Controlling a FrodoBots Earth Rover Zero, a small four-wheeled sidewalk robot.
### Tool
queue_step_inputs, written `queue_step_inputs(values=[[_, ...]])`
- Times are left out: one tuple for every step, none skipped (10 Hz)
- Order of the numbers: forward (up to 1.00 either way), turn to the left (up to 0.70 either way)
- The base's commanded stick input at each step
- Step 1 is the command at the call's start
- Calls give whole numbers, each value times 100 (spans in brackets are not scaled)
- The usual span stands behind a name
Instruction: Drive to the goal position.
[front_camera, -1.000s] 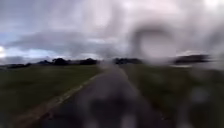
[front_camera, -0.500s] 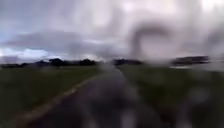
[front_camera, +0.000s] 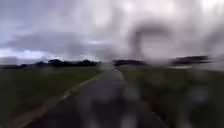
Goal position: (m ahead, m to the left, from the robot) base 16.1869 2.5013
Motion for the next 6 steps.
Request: queue_step_inputs(values=[[70, 0], [70, 0], [70, 0], [70, 0], [70, 0], [70, 0]])
